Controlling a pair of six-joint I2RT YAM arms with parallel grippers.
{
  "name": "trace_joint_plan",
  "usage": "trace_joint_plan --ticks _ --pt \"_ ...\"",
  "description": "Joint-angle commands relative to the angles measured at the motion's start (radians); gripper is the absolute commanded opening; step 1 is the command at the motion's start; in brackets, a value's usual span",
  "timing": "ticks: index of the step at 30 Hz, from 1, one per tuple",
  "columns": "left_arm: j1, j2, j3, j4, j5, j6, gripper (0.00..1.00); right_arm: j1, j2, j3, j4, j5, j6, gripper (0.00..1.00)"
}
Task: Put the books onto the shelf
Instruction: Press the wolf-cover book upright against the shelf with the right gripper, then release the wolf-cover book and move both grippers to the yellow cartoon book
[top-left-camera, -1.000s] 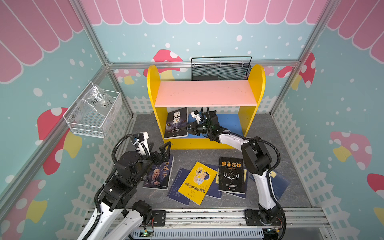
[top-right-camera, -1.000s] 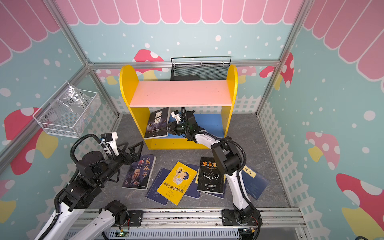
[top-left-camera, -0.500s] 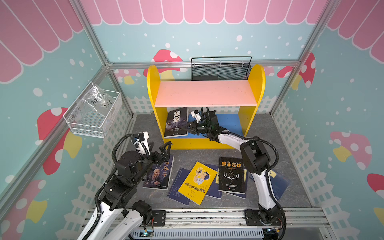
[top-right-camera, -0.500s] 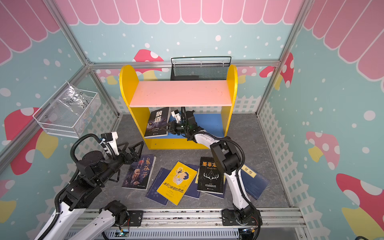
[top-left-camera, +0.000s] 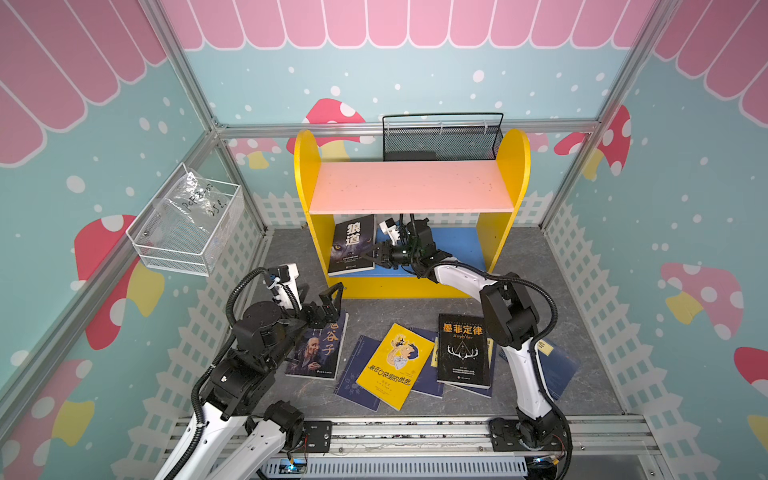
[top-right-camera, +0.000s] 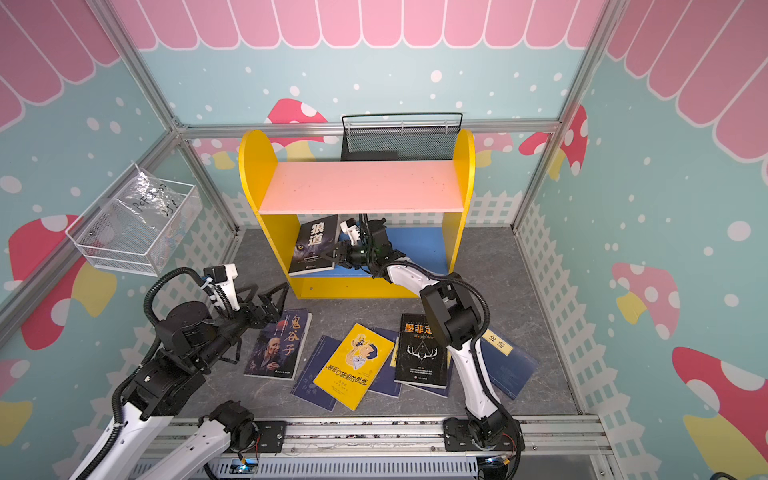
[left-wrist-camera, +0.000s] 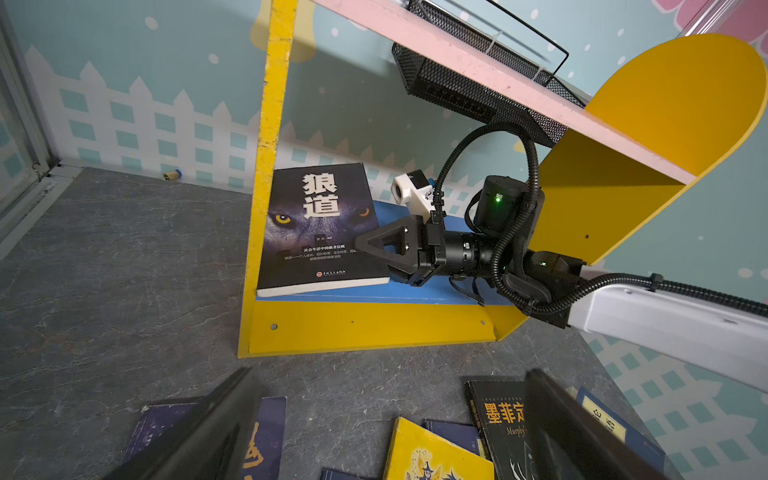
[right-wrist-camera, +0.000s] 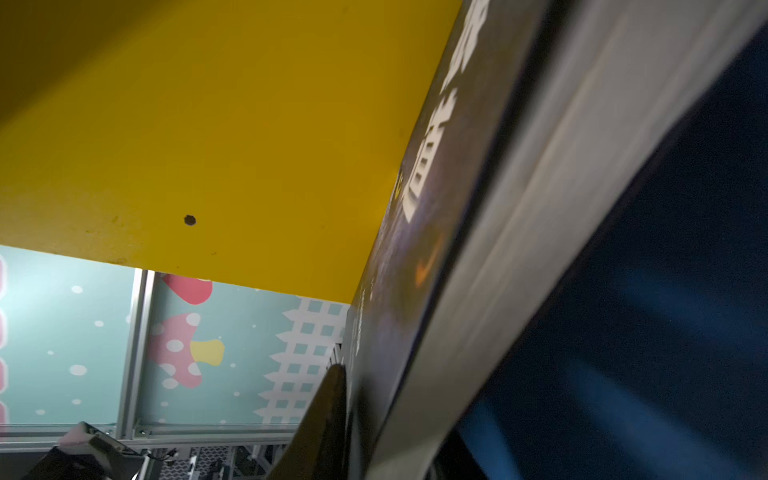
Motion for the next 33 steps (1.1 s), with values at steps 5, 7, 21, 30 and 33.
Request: trace_joint_plan --ticks 5,7,21,30,33 --pt "0.004 -0.003 -0.007 0.027 -0.027 -0.006 1.0 0.032 -0.008 0.066 -0.176 0.082 -0.14 0.39" --pt "0.004 -0.01 -0.008 0.032 -0.052 -0.004 1.0 0.032 -0.017 0.069 -0.211 0.096 -0.159 0.46" --pt "0.004 0.01 -0.008 0.056 -0.053 -0.006 1.0 0.066 -0.123 0.048 -0.419 0.264 -0.305 0.71" --pt "0.004 0.024 -0.008 0.066 -0.048 -0.003 1.0 0.093 -0.184 0.045 -0.504 0.37 -0.375 0.71" --pt "0.004 0.026 -0.007 0.067 -0.049 -0.006 1.0 0.103 -0.185 0.045 -0.51 0.376 -0.385 0.71"
